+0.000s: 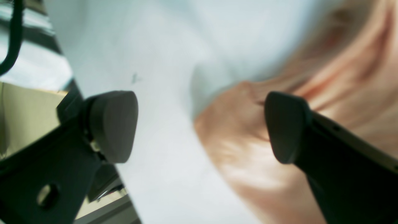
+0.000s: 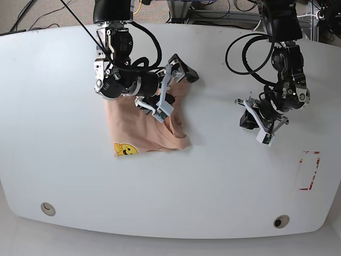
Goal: Layout the t-shirt on the table in an organized manner, then fold the t-shirt properly
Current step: 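Grasp the top layer with the right gripper and pull it to straighten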
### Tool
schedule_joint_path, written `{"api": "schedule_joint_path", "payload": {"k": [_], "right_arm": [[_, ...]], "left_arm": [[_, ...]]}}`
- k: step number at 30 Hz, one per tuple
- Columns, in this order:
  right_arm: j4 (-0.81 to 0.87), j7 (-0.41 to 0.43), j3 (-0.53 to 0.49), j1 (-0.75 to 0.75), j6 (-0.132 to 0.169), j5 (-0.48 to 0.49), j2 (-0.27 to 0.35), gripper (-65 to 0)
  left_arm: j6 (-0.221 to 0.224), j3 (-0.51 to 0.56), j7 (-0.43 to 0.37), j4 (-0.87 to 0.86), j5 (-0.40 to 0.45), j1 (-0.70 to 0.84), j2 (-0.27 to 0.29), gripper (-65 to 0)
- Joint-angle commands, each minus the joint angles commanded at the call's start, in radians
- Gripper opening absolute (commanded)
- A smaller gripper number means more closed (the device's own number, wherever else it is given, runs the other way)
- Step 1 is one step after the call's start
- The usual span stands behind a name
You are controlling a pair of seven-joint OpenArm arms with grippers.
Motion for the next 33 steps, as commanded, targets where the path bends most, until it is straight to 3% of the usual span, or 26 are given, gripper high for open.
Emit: {"api": "schedule_joint_path", "payload": {"k": [7, 25, 33], "right_arm": [[-0.101, 0.015, 0.057, 0.104, 0.000, -0.003, 0.017, -5.1], [-0.660, 0.296, 0.058, 0.387, 0.000, -0.003, 0.017, -5.1], [-0.519, 0.239, 0.058, 0.416, 0.000, -0.005, 0.054, -5.1]], "left_arm": [[0.000, 0.051, 0.000, 0.072, 0.000, 0.003, 0.000, -56.1], [0.000, 0.098, 0.000, 0.095, 0.000, 0.006, 0.000, -56.1], [0.000, 0.098, 0.000, 0.094, 0.002, 0.008, 0.000, -56.1]]}}
